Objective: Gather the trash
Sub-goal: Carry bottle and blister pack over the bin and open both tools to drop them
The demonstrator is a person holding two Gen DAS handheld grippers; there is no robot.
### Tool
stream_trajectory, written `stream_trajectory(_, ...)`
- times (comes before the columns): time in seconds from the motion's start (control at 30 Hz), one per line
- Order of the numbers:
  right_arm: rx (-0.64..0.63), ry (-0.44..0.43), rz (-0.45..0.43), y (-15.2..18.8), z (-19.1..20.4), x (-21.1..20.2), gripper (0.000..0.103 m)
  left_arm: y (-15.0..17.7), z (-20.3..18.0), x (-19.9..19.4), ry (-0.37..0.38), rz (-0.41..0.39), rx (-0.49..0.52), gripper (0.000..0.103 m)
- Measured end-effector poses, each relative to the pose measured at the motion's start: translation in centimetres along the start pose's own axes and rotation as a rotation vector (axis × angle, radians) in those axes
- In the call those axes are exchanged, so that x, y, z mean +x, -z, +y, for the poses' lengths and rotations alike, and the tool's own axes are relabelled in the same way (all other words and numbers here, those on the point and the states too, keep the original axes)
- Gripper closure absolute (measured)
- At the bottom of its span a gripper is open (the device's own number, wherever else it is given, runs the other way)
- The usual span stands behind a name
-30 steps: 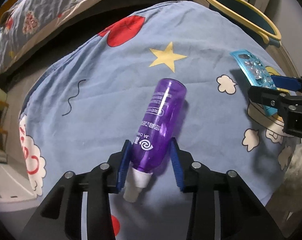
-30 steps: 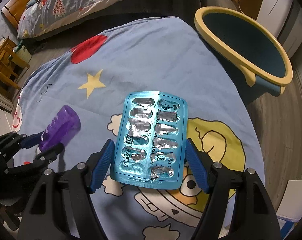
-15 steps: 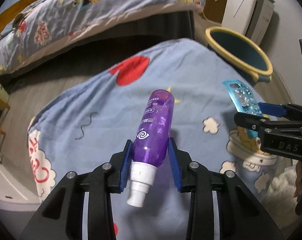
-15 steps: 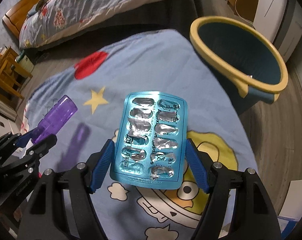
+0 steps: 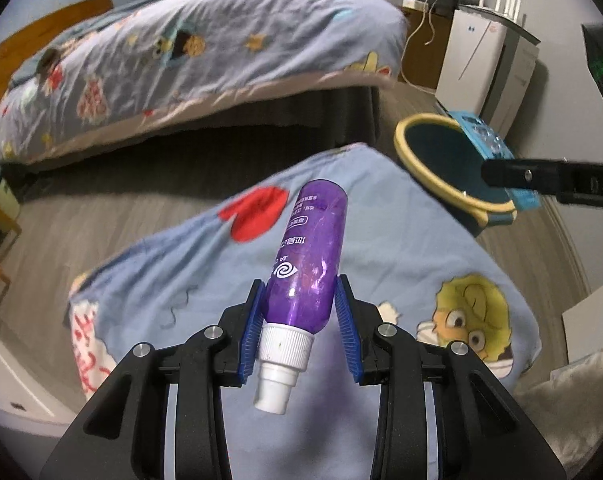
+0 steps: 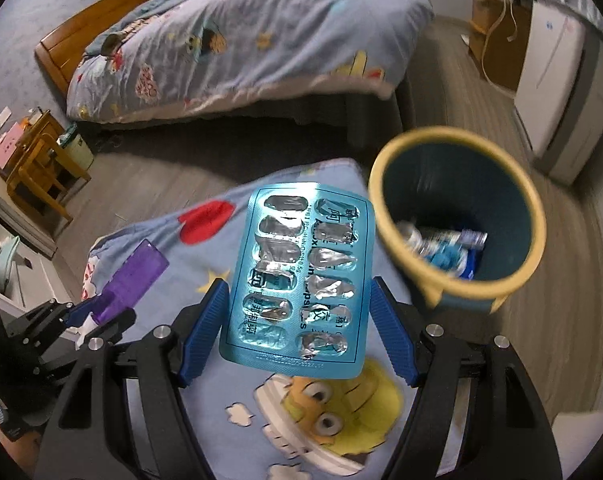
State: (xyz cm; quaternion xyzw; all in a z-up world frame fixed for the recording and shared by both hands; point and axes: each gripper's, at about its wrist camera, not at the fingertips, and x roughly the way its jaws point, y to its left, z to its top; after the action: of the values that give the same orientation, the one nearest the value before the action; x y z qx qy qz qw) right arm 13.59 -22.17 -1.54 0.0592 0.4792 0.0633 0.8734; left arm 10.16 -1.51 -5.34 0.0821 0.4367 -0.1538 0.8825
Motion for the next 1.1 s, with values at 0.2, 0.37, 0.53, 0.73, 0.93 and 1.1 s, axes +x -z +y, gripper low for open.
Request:
stream_trajectory(0.2, 0.059, 0.014, -0.038, -2.2, -5.3, -0.1, 0.032, -2.9, -2.4, 0.1, 0.013, -0.037, 0.034, 0.066)
stream_trajectory(0.37, 0.133, 0.039, -0.037, -2.9, -9.7, 0.9, 0.032, -5.3, -5.9, 1.5, 0.031, -0.051, 0.102, 0.066)
stream_trajectory(0.53, 0.154, 0.058, -0.032, -3.7, -12.5, 1.6, 0.032, -7.2, -9.5, 3.2, 0.073, -0.053, 0.135, 0.066)
stream_trajectory(0.73, 0.132, 0.144, -0.032, -4.9, -16.0, 2.4, 0.032, -8.7, -12.9, 5.6, 0.118, -0.015, 0.185, 0.066)
stream_trajectory(0.93, 0.249, 0.181, 0.009, -4.3, -21.1, 4.5, 0.032, -10.3, -15.0, 8.5, 0.148, 0.037, 0.204, 0.066)
stream_trajectory(1.1, 0.293, 0.143, 0.026, -3.7, -22.5, 5.6, 0.032, -12.2, -16.5, 10.7, 0.132, 0.055, 0.229, 0.066)
